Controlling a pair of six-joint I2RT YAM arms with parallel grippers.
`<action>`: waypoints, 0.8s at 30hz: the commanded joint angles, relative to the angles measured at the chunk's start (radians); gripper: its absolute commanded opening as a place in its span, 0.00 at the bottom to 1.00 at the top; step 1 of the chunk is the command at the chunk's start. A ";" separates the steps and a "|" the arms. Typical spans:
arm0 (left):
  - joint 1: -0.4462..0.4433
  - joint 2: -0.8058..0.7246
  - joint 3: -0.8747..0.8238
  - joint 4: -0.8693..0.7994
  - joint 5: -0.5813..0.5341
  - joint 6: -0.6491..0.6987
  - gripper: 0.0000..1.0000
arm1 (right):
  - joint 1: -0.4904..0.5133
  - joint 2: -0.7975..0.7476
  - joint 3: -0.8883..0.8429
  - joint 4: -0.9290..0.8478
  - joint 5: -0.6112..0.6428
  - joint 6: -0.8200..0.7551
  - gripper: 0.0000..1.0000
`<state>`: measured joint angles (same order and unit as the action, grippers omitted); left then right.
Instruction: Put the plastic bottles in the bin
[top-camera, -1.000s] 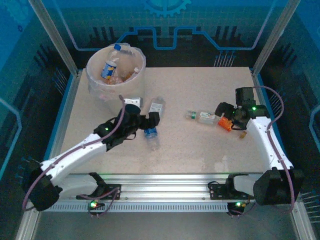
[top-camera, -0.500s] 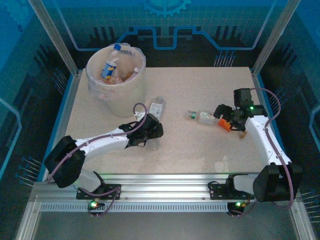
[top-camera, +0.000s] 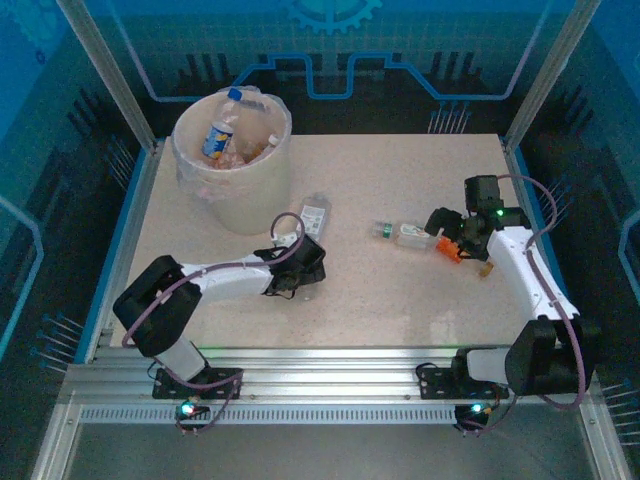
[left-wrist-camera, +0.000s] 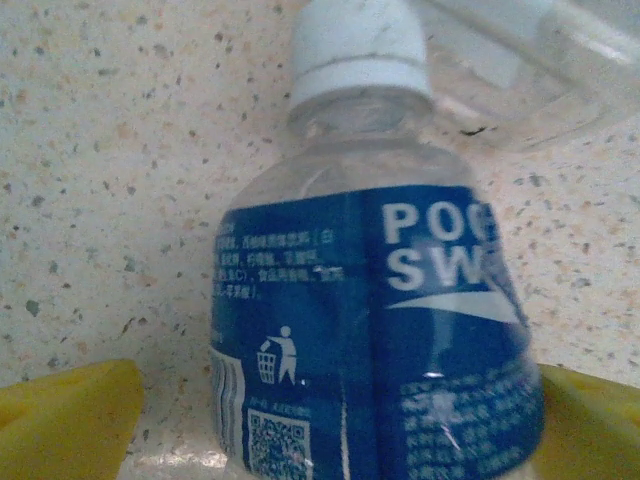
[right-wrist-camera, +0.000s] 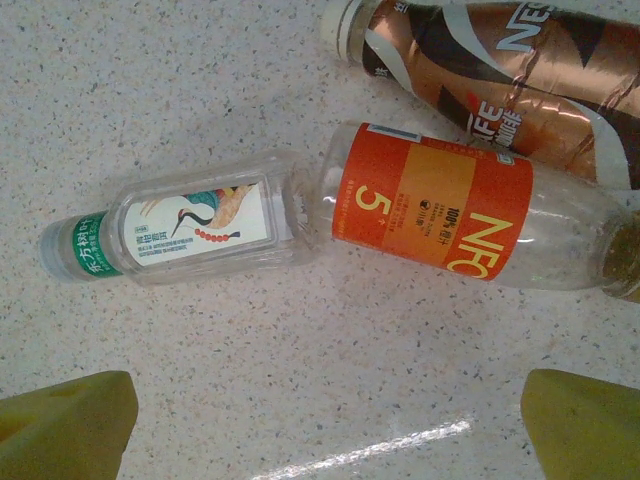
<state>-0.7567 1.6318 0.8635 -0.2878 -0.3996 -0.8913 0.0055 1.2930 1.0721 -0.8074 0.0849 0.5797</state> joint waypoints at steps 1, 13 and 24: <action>-0.008 0.023 0.030 -0.021 -0.006 -0.017 0.94 | 0.003 0.009 -0.007 0.007 -0.021 0.012 1.00; -0.007 0.056 0.014 -0.039 -0.033 -0.042 0.71 | 0.024 0.020 -0.012 0.020 -0.019 0.025 1.00; -0.015 -0.118 -0.055 -0.046 -0.095 -0.015 0.56 | 0.046 0.011 -0.012 0.030 -0.009 0.032 1.00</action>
<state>-0.7597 1.5883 0.8307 -0.3107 -0.4404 -0.9245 0.0349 1.3079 1.0664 -0.7895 0.0738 0.6022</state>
